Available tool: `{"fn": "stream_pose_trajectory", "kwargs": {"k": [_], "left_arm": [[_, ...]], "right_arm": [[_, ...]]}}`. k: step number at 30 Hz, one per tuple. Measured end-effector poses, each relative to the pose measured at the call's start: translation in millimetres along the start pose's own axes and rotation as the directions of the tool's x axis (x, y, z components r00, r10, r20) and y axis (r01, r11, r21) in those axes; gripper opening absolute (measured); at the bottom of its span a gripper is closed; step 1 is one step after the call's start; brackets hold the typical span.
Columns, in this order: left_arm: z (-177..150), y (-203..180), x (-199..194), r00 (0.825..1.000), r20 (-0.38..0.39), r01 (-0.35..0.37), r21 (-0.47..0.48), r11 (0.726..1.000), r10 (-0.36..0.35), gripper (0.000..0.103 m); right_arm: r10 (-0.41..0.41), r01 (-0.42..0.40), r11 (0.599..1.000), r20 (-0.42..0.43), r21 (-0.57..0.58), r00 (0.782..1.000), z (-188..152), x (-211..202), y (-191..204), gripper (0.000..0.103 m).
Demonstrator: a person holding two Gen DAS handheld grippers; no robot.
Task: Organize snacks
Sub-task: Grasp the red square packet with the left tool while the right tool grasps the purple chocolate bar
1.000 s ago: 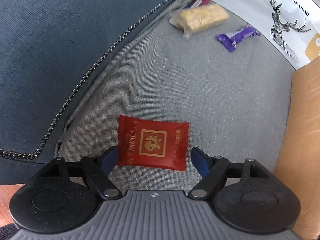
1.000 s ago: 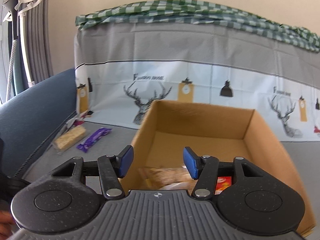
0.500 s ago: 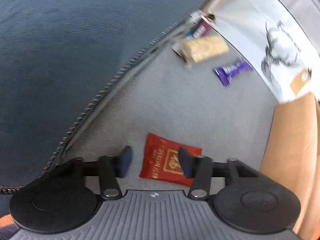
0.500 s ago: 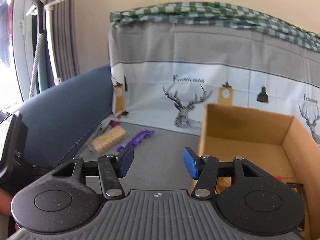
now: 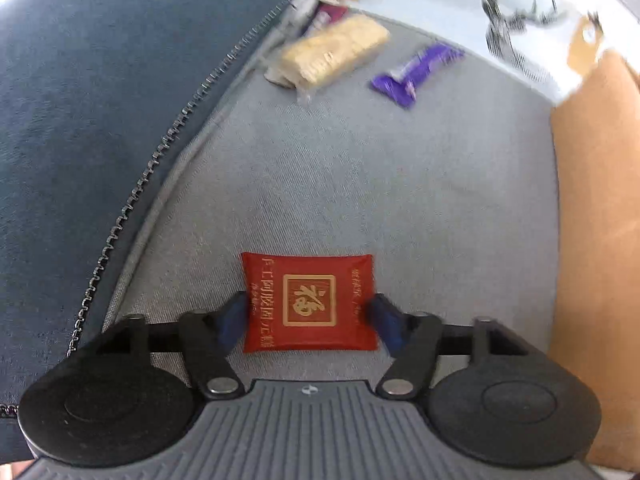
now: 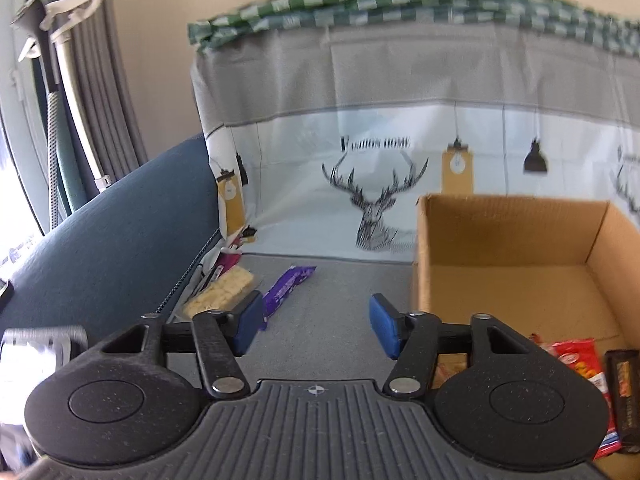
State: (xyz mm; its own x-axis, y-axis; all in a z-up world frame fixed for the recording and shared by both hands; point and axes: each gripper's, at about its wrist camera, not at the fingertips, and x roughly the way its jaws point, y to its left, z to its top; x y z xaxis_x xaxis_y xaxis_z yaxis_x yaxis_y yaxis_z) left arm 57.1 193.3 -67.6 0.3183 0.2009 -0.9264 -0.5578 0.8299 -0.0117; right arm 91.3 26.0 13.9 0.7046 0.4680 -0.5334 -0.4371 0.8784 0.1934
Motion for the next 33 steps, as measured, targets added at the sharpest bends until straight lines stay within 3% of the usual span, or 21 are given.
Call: {"fn": "stream_pose_trajectory", "kwargs": {"k": [2,7,10,19,21,25,33], "left_arm": [[3.5,8.8,-0.4,1.000,0.011,0.000,-0.054,0.999,0.000,0.057],[9.9,31.6,-5.3,1.000,0.027,0.019,-0.198,0.980,-0.014,0.056],[14.5,37.6,-1.6,0.999,0.014,0.032,-0.253,0.967,-0.030,0.056],[16.6,39.5,1.3,0.998,-0.001,0.066,-0.280,0.958,-0.069,0.056],[17.0,40.1,2.6,0.997,-0.002,0.069,-0.277,0.958,-0.072,0.056],[16.8,41.8,1.8,0.997,-0.003,0.077,-0.279,0.957,-0.081,0.057],[17.8,42.2,5.2,0.995,-0.002,0.095,-0.274,0.957,-0.100,0.057]], "right_arm": [[0.020,-0.019,1.000,-0.046,0.021,0.999,9.6,17.4,2.6,0.071],[0.064,-0.057,0.997,-0.155,0.049,0.986,25.7,84.1,26.8,0.072],[0.052,-0.038,0.997,-0.222,0.066,0.974,27.8,133.1,39.8,0.071],[-0.025,0.048,0.997,-0.327,0.061,0.945,7.7,227.7,54.5,0.068],[-0.037,0.055,0.998,-0.342,0.044,0.939,4.0,236.8,56.1,0.061],[-0.087,0.077,0.996,-0.326,-0.041,0.941,-2.5,235.5,60.5,0.025],[-0.079,0.059,0.996,-0.305,-0.073,0.949,-7.2,177.7,42.2,0.025]]}}
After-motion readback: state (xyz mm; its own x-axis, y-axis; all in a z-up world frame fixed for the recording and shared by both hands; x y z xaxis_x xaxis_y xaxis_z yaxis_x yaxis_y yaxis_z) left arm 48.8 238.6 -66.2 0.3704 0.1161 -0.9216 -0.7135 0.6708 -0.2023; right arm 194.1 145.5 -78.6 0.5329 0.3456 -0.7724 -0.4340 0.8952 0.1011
